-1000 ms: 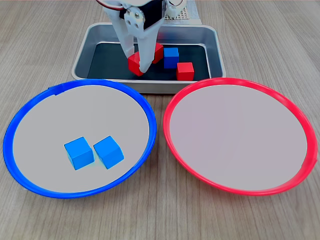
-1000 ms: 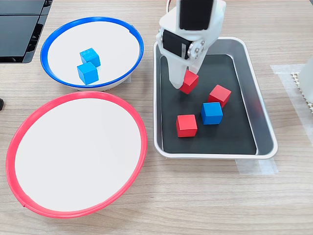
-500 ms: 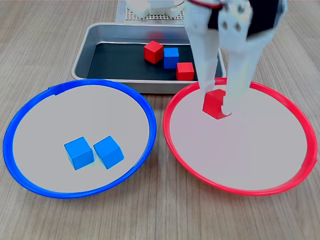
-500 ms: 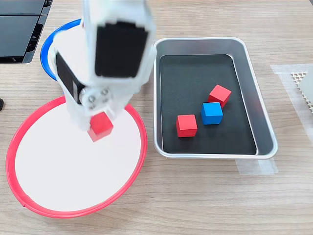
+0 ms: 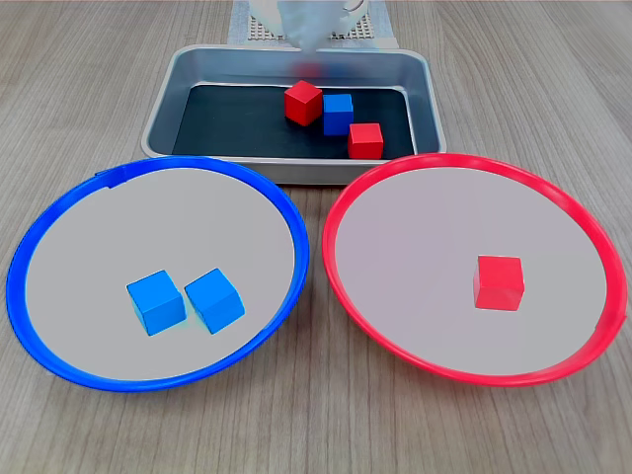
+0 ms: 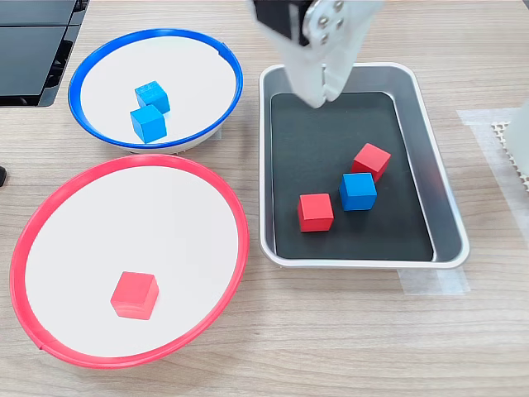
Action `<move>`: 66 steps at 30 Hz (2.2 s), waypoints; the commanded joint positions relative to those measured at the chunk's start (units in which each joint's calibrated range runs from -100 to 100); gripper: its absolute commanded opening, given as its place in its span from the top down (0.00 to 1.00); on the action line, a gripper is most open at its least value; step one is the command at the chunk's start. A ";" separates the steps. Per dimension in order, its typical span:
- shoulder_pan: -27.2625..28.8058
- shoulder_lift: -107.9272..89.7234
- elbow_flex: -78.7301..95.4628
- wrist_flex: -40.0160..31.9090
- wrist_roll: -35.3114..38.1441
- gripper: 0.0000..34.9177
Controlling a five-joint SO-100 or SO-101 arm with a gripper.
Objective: Move six blocks from tray to matching dishes
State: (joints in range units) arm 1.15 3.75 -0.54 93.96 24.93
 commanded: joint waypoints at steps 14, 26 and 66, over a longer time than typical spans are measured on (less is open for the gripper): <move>9.44 -11.47 34.45 -18.56 11.53 0.58; 5.01 -10.87 38.00 -22.11 11.18 0.58; -14.19 25.20 -29.45 -22.36 -11.67 0.37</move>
State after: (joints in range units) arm -12.92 29.16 -28.40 73.16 13.31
